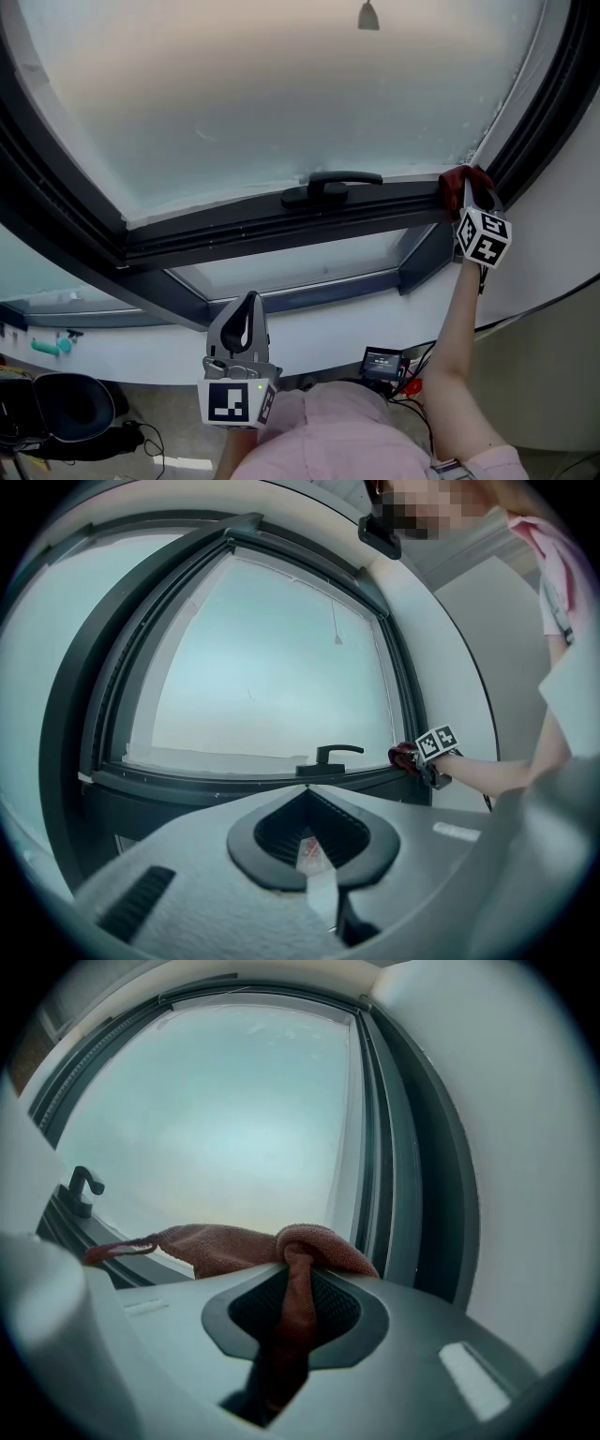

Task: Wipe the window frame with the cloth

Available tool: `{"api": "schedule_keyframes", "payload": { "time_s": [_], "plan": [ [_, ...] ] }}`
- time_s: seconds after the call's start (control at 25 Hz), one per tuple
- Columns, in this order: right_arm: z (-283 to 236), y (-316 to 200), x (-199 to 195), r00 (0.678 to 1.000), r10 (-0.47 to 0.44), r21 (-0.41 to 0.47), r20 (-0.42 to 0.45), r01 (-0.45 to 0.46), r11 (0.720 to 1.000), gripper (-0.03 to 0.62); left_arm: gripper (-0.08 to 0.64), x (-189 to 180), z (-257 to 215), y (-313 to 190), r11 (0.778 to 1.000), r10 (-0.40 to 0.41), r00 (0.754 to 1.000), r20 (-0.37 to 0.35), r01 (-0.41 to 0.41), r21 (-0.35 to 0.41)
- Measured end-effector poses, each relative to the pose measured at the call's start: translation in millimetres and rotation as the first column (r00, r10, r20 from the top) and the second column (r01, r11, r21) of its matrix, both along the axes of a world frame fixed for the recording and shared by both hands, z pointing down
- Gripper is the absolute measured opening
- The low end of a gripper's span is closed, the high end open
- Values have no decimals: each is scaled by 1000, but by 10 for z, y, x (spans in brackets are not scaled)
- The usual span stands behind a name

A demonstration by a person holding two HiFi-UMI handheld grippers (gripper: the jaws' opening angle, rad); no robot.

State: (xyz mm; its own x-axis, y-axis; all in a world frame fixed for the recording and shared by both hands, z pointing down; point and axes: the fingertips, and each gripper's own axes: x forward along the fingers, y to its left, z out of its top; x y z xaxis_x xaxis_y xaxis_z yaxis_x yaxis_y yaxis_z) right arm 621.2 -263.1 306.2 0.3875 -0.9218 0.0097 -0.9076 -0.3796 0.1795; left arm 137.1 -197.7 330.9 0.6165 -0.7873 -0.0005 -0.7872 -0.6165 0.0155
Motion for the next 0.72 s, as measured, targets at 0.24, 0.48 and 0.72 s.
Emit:
{"api": "schedule_keyframes", "payload": {
  "time_s": [0.24,0.48,0.72],
  "plan": [
    [-93,48,-102,1000,27,33,-12,-27,999,67,-3,-23,15,3,1000,3,1000,0,-3,-3],
    [-492,205,-1098,984,-147,186,-97,163,969,67,-3,-65,31,12,1000,4,1000,-10,-4,-6],
    [-525,236,-2315,918,-382,234,-109,397,887,67,-3,-164,12,52,1000,5,1000,-16,-5,-3]
  ]
}}
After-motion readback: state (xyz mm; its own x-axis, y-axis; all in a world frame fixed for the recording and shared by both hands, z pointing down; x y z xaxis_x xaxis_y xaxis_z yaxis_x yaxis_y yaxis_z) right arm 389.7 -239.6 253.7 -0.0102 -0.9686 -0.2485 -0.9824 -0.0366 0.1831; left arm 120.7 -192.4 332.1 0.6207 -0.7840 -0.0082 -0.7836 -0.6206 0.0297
